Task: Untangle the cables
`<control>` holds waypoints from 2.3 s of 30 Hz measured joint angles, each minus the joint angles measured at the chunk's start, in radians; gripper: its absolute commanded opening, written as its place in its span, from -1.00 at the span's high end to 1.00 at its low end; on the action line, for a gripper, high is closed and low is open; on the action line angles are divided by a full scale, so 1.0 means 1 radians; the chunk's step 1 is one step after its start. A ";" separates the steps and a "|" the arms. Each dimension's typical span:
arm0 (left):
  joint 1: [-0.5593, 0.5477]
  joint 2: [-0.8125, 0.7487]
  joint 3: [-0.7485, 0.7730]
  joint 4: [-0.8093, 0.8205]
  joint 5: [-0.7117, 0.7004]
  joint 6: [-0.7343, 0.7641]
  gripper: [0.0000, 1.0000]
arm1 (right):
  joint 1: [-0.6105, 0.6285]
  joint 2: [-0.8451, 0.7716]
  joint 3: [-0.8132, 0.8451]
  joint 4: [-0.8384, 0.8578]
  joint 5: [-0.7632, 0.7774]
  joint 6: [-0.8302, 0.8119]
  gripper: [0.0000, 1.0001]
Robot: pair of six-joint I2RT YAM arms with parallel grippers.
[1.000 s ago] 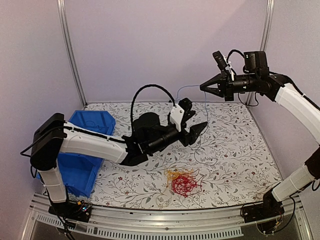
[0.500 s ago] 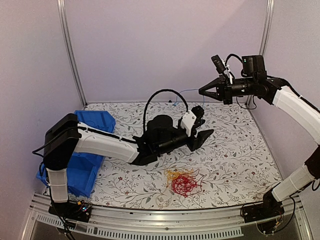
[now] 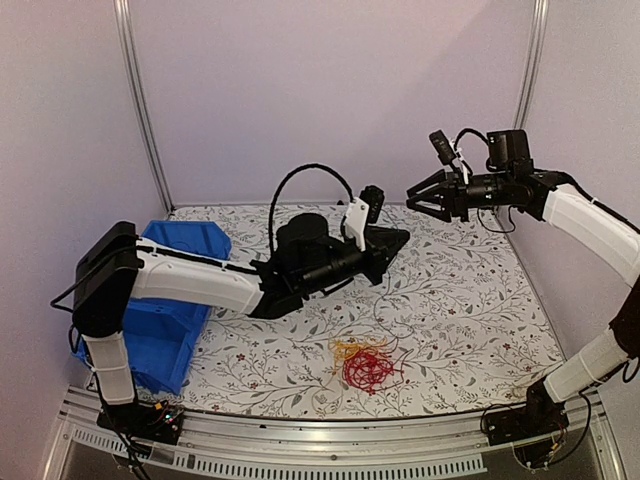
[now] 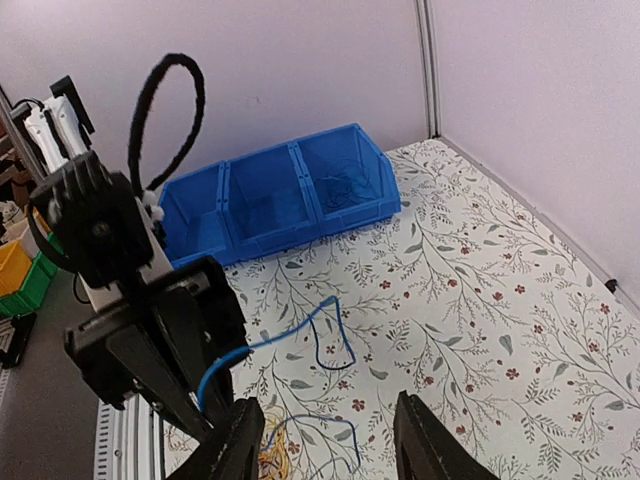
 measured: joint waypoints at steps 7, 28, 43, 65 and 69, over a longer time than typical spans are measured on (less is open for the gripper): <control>0.003 -0.071 0.000 0.000 0.016 -0.050 1.00 | -0.026 -0.016 -0.195 0.005 0.033 -0.058 -0.12; 0.003 -0.130 0.006 0.000 0.021 -0.066 1.00 | 0.046 0.010 -0.334 -0.062 0.031 -0.230 -0.39; 0.003 -0.175 0.008 0.023 0.017 -0.055 1.00 | 0.064 0.208 -0.258 -0.095 0.045 -0.189 -0.39; 0.003 -0.188 -0.013 0.030 -0.007 -0.001 1.00 | 0.065 0.457 -0.068 -0.372 -0.312 -0.200 0.14; 0.003 -0.188 -0.013 0.030 -0.009 0.004 1.00 | 0.066 0.473 -0.064 -0.388 -0.342 -0.211 0.63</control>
